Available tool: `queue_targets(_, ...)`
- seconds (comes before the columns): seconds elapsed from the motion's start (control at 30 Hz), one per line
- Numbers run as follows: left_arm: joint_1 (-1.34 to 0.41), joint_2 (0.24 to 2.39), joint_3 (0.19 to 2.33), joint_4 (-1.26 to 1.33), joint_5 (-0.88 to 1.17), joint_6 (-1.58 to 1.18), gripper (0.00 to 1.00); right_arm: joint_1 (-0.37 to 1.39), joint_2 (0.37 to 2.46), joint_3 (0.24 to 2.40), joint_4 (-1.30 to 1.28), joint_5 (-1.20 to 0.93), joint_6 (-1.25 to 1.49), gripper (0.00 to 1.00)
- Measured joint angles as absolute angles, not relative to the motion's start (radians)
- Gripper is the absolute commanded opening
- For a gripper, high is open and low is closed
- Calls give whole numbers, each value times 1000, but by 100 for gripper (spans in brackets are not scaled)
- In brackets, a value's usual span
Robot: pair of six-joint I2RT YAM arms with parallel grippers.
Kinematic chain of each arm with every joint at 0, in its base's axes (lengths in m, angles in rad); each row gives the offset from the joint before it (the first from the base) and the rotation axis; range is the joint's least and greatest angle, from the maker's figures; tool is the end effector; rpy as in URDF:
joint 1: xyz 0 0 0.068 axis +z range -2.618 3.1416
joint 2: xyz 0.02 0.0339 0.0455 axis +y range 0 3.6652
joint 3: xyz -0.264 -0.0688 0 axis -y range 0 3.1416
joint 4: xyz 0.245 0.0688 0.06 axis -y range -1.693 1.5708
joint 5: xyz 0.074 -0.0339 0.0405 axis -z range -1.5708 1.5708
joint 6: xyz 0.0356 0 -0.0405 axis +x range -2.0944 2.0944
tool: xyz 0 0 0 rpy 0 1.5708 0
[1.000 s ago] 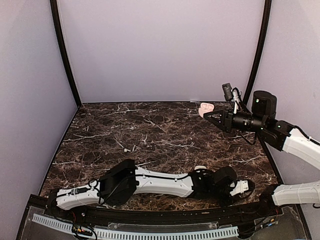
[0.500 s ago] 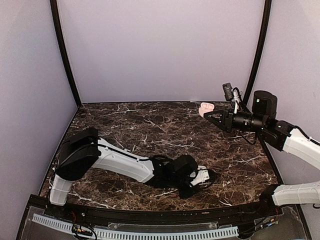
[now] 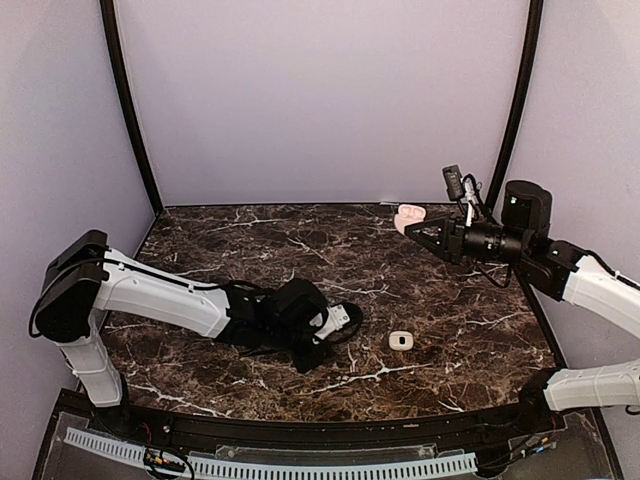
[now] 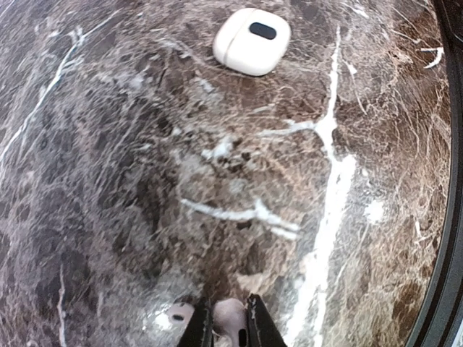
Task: Insert the wireless bluetooth earbuds into the charging case
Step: Place the left earbud at the center of the board.
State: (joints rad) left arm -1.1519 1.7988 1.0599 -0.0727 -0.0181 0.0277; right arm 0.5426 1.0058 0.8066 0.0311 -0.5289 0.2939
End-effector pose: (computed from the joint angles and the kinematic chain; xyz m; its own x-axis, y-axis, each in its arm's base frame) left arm 0.1538 -0.3438 0.1705 -0.2698 0.6740 -0.6877 0.9161 0.3996 0.0322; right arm 0.1911 0.1362 0.3293 -0.3897 0.0571 -0.9192 -0.7929 0.4868 0.3664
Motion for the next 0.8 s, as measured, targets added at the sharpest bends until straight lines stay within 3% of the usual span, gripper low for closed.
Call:
queue_targets(0.5, -952, 1744, 995, -120, -33, -111, 15, 542, 1035, 784, 93, -586, 312, 0)
queue_targets(0.8, -930, 1765, 994, -152, 17, -157, 21, 598, 1139, 591, 302, -674, 316, 0)
